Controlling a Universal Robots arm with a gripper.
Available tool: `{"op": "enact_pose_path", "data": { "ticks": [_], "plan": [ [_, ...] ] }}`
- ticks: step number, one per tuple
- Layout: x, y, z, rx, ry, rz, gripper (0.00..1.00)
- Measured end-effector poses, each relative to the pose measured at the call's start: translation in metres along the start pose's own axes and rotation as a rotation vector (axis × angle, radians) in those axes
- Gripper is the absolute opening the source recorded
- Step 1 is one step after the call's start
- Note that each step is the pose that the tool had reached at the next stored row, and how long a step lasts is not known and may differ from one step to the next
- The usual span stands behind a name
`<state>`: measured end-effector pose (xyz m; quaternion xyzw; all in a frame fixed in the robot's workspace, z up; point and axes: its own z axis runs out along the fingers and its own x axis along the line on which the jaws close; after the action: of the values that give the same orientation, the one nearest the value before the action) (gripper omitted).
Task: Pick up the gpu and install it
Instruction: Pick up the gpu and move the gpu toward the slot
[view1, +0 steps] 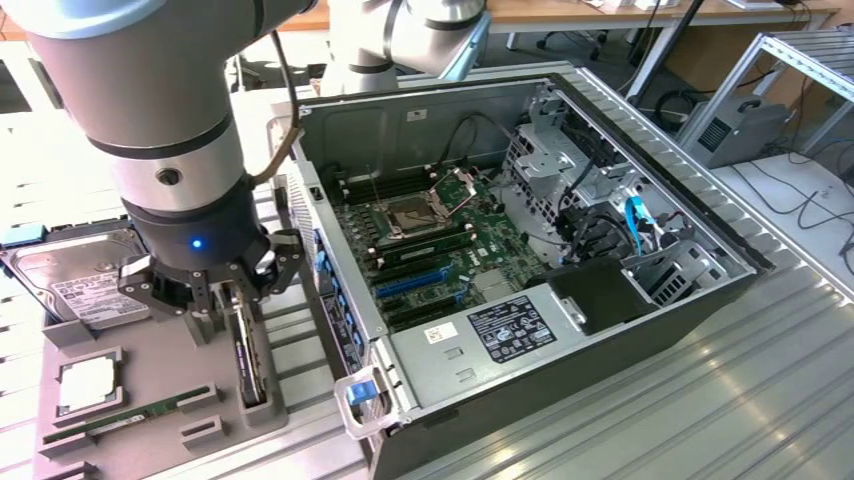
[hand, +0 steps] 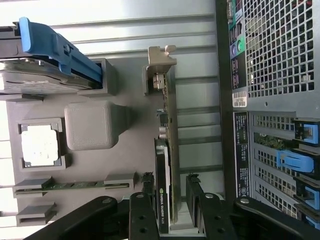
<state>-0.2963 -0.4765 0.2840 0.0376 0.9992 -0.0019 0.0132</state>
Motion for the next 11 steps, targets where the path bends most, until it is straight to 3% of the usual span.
{"op": "enact_pose_path", "data": {
  "ticks": [11],
  "plan": [
    [0.0, 0.0006, 0.0123, 0.0, 0.0, 0.0, 0.39]
  ]
}}
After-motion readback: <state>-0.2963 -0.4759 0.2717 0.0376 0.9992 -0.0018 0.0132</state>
